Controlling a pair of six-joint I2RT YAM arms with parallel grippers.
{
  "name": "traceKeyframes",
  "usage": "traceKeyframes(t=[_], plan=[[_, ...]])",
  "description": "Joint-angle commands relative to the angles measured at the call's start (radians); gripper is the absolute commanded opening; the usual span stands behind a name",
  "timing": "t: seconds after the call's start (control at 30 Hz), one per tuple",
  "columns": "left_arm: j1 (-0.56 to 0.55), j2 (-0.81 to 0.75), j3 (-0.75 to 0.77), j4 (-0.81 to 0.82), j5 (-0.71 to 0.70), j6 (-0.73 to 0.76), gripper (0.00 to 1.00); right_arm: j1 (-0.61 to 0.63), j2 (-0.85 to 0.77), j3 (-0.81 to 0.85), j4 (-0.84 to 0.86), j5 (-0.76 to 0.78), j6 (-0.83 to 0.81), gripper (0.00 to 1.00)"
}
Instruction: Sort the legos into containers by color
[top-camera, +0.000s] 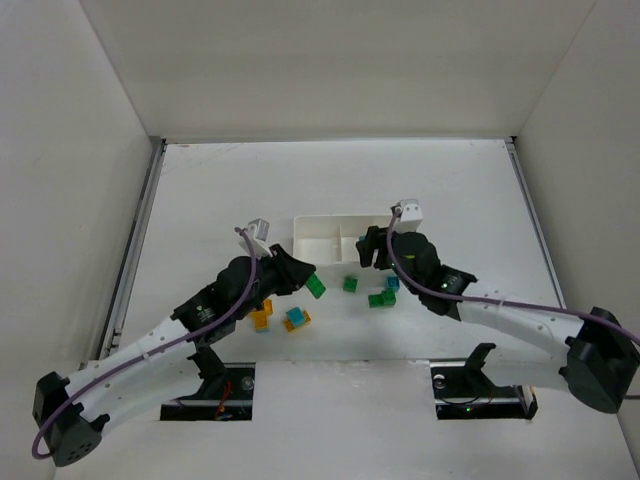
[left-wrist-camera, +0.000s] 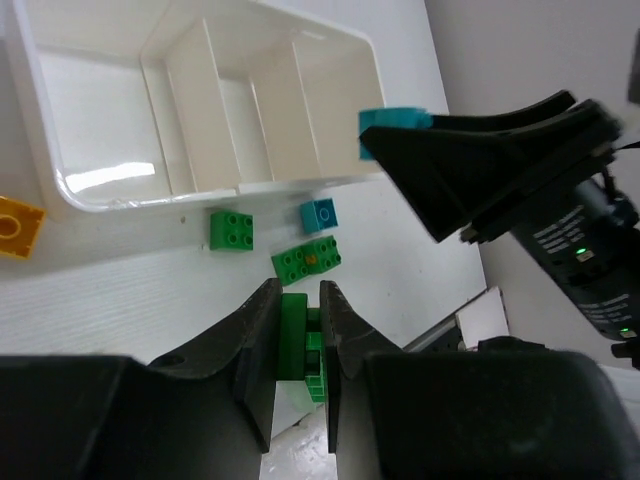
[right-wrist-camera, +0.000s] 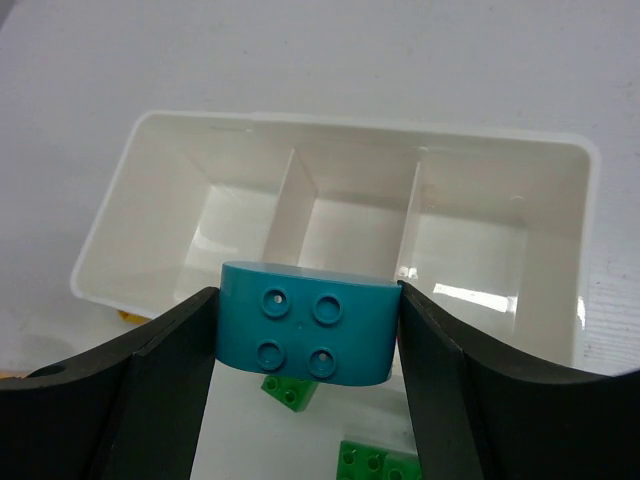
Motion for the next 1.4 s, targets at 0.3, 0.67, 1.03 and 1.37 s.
traceKeyframes(t=[0.3, 0.67, 1.03, 1.37], plan=[[0.030, -0.112, -0.002, -0.058, -0.104, 0.056, 0.13, 0.043, 0.286, 0.181, 0.103, 0.087, -0.023, 0.56], [0.034, -0.046, 0.001, -0.012, -0.106, 0.061, 0.13, -0.026, 0.360, 0.184, 0.149, 0.067, -0.024, 0.82], [0.027, 0.045, 0.062, 0.034, -0.127, 0.090, 0.13, -0.027, 0.142, 0.092, 0.152, 0.081, -0.044, 0.68], [-0.032, 0.281, 0.221, 0.145, -0.207, 0.203, 0.13, -0.104, -0.154, -0.210, 0.212, 0.275, 0.060, 0.26]])
